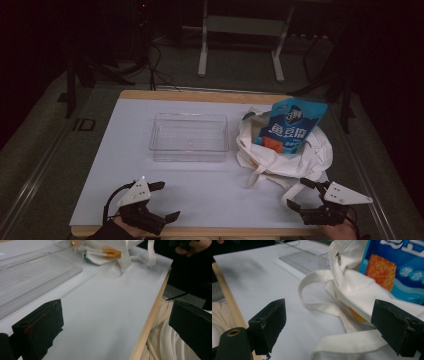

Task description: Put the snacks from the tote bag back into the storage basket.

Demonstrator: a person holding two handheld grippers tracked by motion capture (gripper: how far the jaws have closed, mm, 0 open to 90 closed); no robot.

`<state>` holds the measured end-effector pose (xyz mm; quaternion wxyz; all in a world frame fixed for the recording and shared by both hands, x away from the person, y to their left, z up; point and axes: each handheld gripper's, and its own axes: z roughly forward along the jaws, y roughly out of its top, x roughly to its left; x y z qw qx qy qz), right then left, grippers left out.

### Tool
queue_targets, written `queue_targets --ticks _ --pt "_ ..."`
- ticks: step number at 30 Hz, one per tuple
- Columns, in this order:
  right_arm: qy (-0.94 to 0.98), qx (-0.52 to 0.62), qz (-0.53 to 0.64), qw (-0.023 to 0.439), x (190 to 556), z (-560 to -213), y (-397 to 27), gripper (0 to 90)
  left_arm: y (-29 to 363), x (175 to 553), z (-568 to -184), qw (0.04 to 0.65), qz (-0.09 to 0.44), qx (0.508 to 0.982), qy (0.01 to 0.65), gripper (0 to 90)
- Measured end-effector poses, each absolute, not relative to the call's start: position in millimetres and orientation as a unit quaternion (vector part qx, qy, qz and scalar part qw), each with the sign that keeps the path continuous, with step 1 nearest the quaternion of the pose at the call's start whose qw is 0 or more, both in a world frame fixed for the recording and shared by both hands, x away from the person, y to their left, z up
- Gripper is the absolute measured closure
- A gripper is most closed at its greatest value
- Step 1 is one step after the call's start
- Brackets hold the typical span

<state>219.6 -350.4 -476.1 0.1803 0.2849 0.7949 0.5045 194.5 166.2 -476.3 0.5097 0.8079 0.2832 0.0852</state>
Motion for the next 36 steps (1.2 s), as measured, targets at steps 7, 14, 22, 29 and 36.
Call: queue_targets --ticks 7,14,22,29,36 --pt "0.797 0.284 0.504 0.172 219 -474 -354 12.7 145 201 -469 0.505 0.044 0.824 0.253 0.0" --pt "0.792 0.268 0.515 0.187 219 -456 -359 12.7 122 207 -457 0.509 0.059 0.830 0.219 0.0" --pt "0.788 0.255 0.525 0.198 222 -441 -362 12.7 95 230 -446 0.508 0.072 0.836 0.196 0.0" --pt "0.788 0.242 0.526 0.209 228 -432 -359 12.7 78 250 -436 0.517 0.075 0.832 0.187 0.0" --pt "0.782 0.241 0.532 0.216 236 -423 -361 12.8 62 269 -425 0.525 0.079 0.828 0.179 0.0"
